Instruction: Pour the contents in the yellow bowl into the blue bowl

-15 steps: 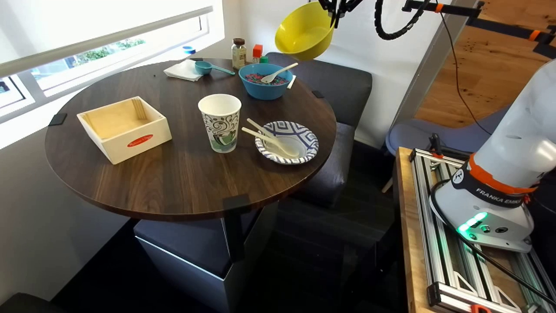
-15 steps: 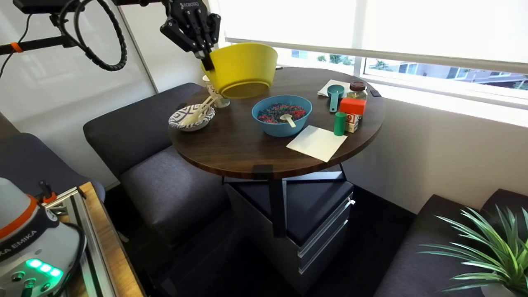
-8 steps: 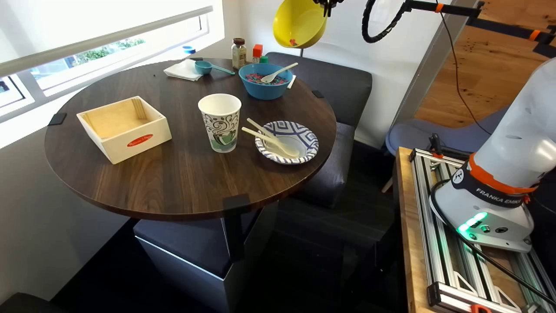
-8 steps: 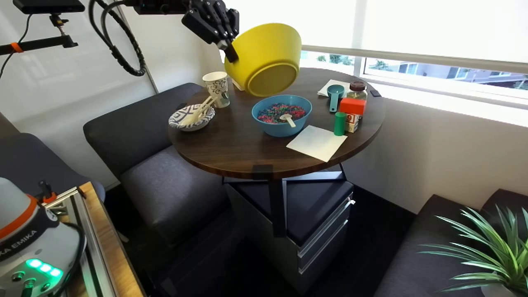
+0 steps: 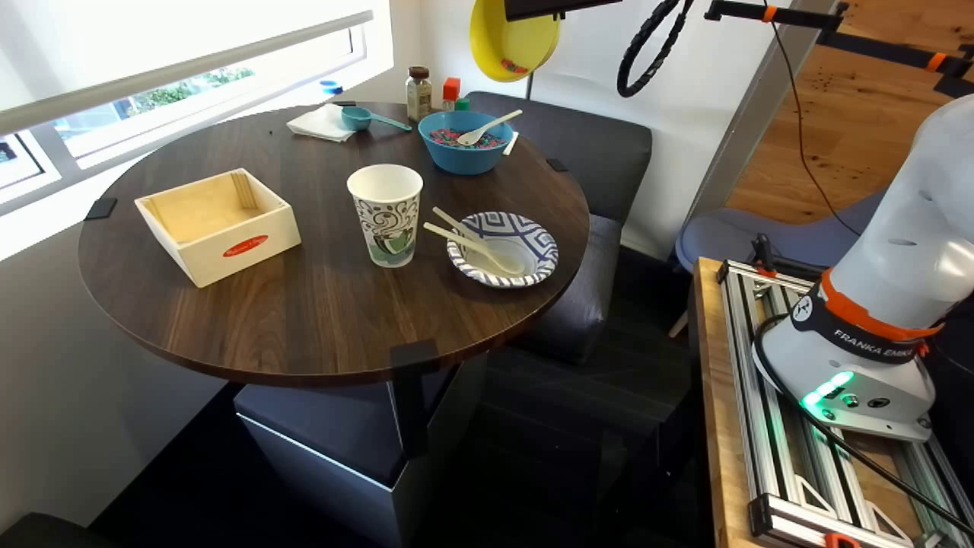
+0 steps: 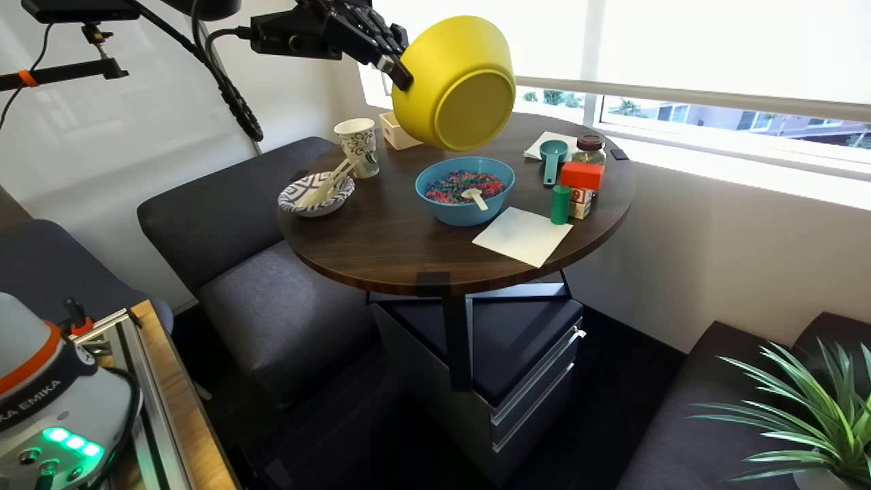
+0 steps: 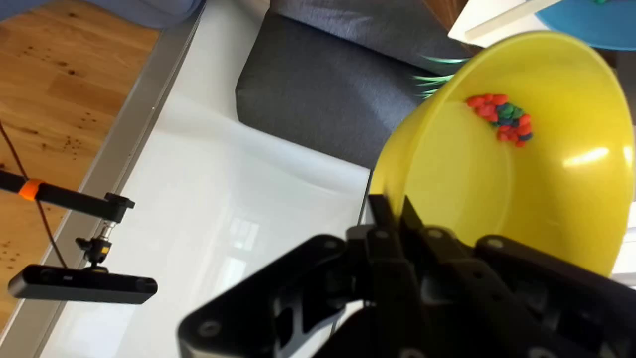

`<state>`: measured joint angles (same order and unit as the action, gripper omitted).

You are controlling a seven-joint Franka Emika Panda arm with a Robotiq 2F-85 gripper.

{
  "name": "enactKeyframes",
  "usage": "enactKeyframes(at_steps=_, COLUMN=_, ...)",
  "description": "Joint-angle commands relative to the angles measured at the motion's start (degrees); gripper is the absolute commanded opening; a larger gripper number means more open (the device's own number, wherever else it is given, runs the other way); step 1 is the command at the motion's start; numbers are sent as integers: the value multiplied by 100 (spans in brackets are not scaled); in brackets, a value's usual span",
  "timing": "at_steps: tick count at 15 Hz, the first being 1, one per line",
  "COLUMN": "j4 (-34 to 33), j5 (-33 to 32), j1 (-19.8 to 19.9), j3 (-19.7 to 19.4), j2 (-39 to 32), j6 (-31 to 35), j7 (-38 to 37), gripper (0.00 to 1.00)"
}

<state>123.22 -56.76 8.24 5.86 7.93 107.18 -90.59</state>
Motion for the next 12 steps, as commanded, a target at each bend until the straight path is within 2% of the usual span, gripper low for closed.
enactKeyframes(at_steps=1, j4=-111, j5=-547, j1=-373, j3=-47, j2=-283, j6=-614, j7=-354, gripper=1)
enactKeyframes(at_steps=7, j4=-213, j5=-1027, j1=-887, j3=44, j2=-577, j6=-1506, j7=-563, gripper=1)
enactKeyframes(at_steps=12, j4=-559, j5=-1371, j1=-1157, j3=53, j2=-986, j6=-1810, j7=-627, gripper=1)
